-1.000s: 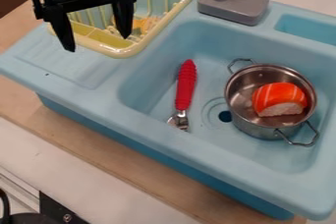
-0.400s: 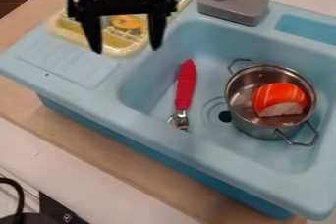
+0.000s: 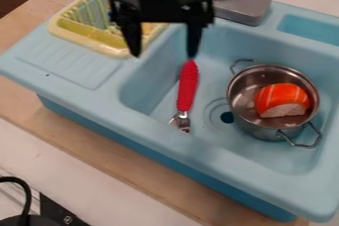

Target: Take the red fork out of the sink

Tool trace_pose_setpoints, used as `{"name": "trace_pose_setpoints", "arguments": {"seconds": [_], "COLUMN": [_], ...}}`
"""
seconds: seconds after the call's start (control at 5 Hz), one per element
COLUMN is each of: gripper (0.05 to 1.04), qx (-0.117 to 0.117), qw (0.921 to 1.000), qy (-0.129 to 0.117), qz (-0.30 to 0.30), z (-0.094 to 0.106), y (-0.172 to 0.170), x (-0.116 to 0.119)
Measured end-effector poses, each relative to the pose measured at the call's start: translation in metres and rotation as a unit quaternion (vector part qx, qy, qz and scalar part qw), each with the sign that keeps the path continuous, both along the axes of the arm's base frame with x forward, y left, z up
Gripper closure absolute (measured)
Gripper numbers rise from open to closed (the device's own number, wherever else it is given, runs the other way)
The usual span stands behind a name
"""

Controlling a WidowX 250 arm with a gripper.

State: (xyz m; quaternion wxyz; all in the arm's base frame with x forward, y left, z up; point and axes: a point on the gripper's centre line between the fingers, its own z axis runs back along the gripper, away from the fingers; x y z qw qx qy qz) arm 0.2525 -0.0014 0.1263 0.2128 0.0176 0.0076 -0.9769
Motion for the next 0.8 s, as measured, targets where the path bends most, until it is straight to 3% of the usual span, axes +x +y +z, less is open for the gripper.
{"name": "trace_pose_setpoints", "arguments": {"seconds": [0.4, 0.6, 0.8], "gripper": [0.087, 0.087, 0.087], "qx": [0.025, 0.030, 0.032], "qw": [0.9975, 0.9957, 0.9939], "qy": [-0.016, -0.005, -0.009], "qz": [-0.063, -0.087, -0.105], "z": [-0.024, -0.031, -0.036], "y": [-0.012, -0.014, -0.015], "x": [0.013, 0.013, 0.014]}}
